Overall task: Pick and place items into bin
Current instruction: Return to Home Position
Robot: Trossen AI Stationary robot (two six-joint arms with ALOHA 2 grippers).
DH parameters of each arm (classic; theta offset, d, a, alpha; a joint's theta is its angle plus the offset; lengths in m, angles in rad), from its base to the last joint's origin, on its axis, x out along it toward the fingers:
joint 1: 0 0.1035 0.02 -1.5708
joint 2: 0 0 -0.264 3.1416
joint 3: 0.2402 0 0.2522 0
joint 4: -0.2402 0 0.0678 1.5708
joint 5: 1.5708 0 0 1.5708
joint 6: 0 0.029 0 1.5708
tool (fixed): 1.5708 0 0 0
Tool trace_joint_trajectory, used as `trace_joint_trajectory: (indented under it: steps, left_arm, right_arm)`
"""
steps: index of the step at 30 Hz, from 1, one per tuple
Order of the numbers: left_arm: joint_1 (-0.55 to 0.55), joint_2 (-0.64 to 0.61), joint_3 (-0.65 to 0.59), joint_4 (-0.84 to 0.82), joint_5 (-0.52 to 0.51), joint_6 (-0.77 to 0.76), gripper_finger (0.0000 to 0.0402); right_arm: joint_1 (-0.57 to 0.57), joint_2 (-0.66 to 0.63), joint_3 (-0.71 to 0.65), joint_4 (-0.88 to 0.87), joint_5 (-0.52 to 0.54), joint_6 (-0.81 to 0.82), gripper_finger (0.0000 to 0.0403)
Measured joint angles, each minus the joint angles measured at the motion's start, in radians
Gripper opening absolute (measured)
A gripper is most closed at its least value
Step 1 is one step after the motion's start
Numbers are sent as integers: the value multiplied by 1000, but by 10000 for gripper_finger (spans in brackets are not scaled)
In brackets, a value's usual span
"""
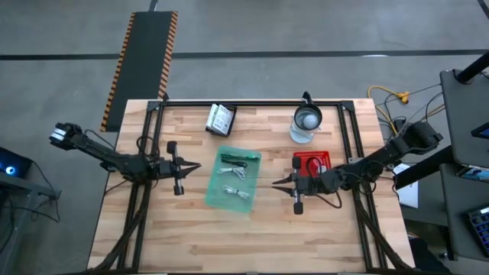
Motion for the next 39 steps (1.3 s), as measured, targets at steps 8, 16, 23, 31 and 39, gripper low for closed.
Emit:
trace_joint_trajectory:
  steps: [8,16,23,31,39]
  left_arm:
    - [0,-85,-79,-8,75,42,0]
    - [0,-161,-81,-69,51,44,0]
    - [0,-263,-82,-177,29,18,0]
    - [0,-435,-81,-345,110,-88,0]
    - [19,-510,-79,-406,309,-85,0]
  right_arm:
    - [0,0,0,-9,-1,-2,33]
    - [0,0,-12,-10,-1,19,33]
    - [0,1,-26,-8,-1,28,33]
    - [0,1,-29,0,0,45,33]
    - [-3,1,-29,25,26,24,33]
